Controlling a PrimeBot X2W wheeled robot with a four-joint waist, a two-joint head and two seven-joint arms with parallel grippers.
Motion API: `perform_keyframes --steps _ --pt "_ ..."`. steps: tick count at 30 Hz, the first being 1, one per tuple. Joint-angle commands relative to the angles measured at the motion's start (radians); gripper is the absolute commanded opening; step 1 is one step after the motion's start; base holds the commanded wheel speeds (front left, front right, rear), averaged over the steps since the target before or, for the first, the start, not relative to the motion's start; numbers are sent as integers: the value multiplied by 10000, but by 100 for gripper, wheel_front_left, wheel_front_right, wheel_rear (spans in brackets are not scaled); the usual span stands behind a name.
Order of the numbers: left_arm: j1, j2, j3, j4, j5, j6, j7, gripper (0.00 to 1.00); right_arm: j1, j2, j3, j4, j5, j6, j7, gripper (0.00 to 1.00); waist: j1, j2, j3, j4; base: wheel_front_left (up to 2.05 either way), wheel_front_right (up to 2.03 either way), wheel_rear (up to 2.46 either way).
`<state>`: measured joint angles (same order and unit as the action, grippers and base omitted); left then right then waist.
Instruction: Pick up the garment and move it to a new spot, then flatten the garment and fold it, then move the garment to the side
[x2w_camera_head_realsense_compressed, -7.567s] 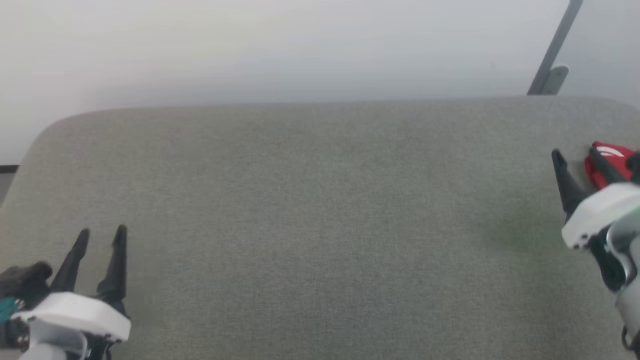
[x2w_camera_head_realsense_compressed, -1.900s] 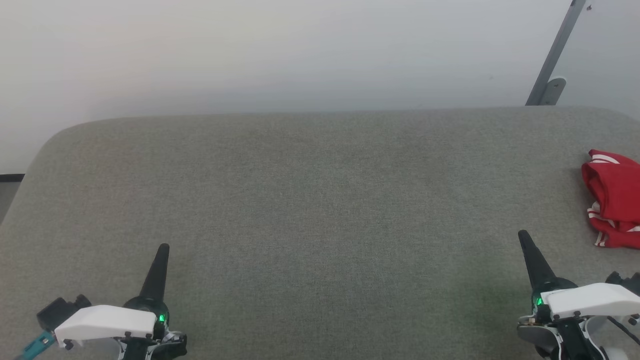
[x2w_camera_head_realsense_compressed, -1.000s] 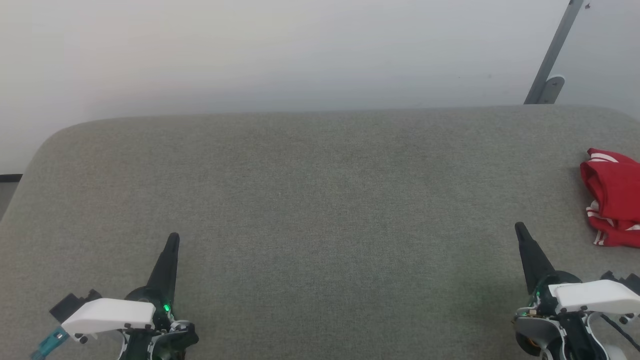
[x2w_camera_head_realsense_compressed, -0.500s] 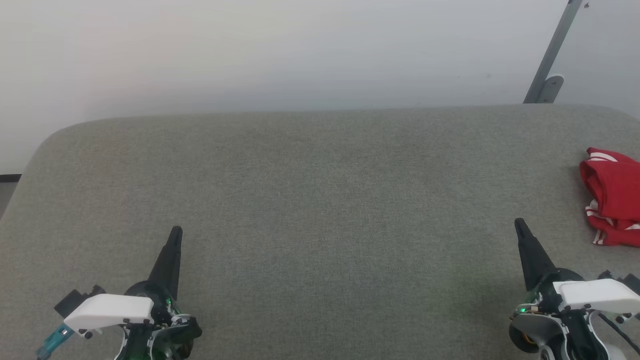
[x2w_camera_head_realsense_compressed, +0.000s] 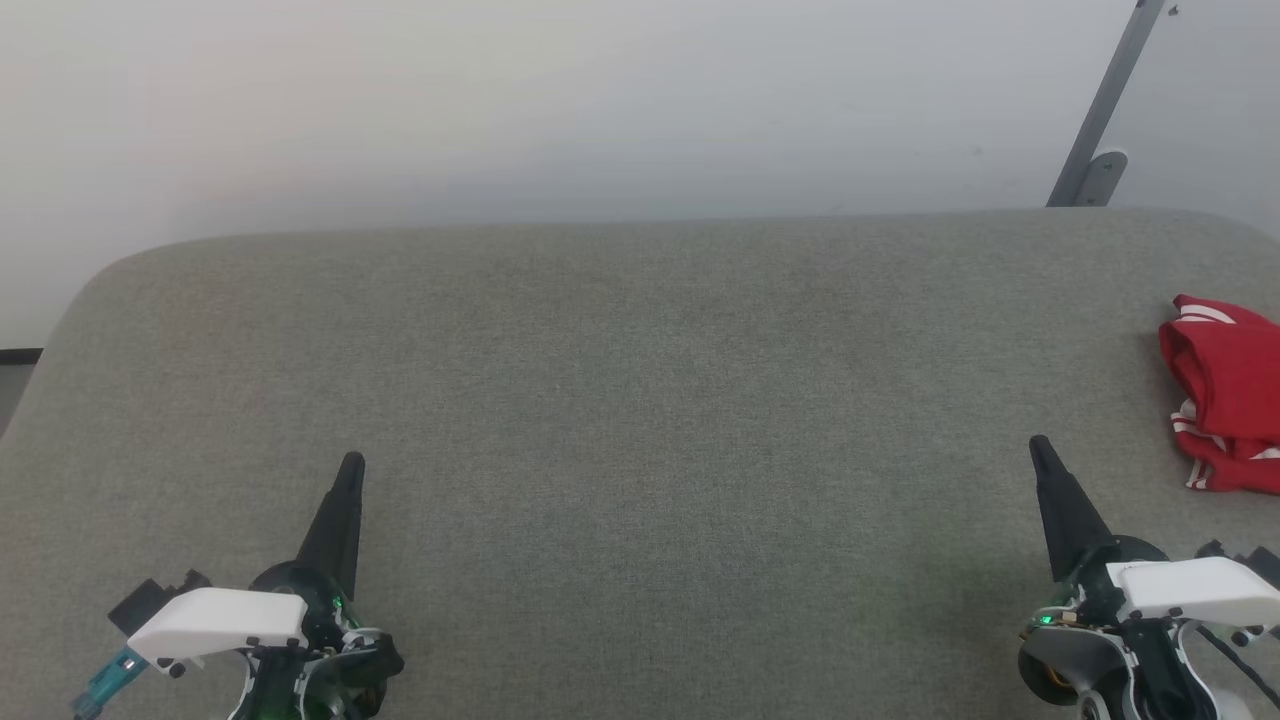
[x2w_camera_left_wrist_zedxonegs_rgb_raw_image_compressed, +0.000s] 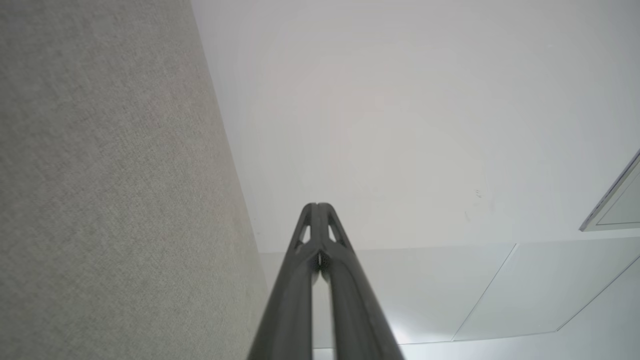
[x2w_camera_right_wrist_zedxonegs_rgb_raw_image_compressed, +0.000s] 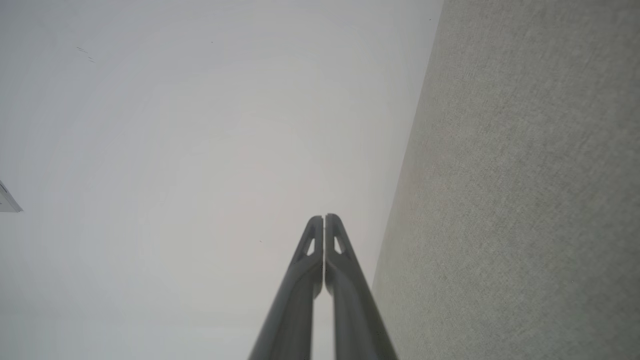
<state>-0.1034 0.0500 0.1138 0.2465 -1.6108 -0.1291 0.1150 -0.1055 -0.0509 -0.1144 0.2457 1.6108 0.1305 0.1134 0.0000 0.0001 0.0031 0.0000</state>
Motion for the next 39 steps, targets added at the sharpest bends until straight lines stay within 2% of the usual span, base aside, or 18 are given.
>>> perform_keyframes --steps 1,39 --pt "-112 -31 29 -36 -29 -28 29 0 -57 34 -8 -30 37 4 32 0 0 -1 0 0 0 0 0" --pt "-112 -29 21 -35 -35 -29 23 0 -54 34 -6 -30 40 4 29 0 0 -1 0 0 0 0 0"
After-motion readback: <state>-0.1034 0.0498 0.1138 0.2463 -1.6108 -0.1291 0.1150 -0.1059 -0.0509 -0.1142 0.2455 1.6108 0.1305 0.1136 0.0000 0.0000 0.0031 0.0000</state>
